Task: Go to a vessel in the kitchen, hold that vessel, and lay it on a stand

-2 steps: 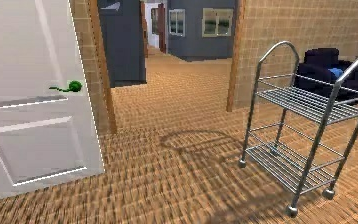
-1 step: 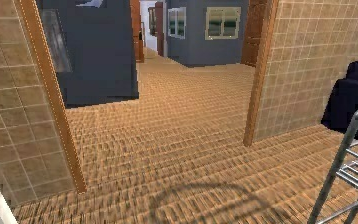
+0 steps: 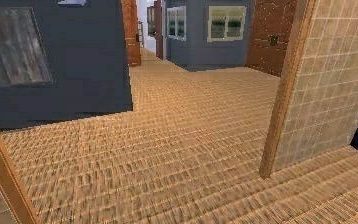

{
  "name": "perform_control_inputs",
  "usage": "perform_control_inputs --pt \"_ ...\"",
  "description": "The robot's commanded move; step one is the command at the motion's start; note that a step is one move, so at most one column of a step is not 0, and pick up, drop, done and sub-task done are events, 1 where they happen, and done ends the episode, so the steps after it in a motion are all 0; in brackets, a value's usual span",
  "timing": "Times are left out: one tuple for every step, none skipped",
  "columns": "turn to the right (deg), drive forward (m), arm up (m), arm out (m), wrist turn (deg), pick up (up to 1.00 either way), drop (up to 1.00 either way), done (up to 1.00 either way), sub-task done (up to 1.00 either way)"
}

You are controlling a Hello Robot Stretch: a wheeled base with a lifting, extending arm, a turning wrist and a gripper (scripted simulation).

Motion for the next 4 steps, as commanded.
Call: perform_control_inputs --pt "-9.0 0.0 0.0 0.0 0.0 0.0 0.0 0.0 0.0" --pt "0.0 0.75 0.0 0.0 0.0 0.0 0.0 0.0 0.0" --pt "-15.0 0.0 0.0 0.0 0.0 0.0 0.0 0.0 0.0" --pt "0.0 0.75 0.0 0.0 0.0 0.0 0.0 0.0 0.0"
